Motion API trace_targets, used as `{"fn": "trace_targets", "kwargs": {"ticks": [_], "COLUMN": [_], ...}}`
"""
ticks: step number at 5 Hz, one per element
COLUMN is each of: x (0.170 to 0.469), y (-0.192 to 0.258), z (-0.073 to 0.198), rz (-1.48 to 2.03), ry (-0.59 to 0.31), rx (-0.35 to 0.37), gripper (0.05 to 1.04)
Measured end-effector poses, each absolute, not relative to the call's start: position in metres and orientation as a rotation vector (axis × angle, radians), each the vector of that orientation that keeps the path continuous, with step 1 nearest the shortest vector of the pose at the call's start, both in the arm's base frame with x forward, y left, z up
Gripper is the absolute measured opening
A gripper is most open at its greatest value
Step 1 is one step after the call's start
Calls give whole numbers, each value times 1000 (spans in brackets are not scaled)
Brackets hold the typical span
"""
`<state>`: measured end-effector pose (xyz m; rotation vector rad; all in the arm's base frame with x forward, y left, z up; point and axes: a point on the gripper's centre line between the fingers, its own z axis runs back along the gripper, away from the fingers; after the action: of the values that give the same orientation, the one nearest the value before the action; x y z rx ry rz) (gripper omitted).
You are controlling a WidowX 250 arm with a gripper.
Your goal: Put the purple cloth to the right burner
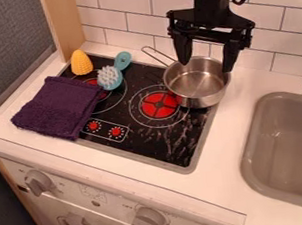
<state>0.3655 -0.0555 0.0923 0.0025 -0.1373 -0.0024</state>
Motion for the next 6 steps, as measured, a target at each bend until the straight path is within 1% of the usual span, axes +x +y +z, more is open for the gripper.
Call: {"fn": "trace_targets", "kwargs": {"ticks": [1,2,3,4,5,6], "x": [361,351,343,332,326,315], "y": [-55,-24,5,40,69,99], "z": [79,69,81,72,66,57], "rz": [-6,16,1,-26,-68,-74], "ry": [-97,-75,-107,-96,-111,-139], "rx": [6,12,15,20,19,-3], "gripper": [1001,1001,1001,1001,1001,1001]}}
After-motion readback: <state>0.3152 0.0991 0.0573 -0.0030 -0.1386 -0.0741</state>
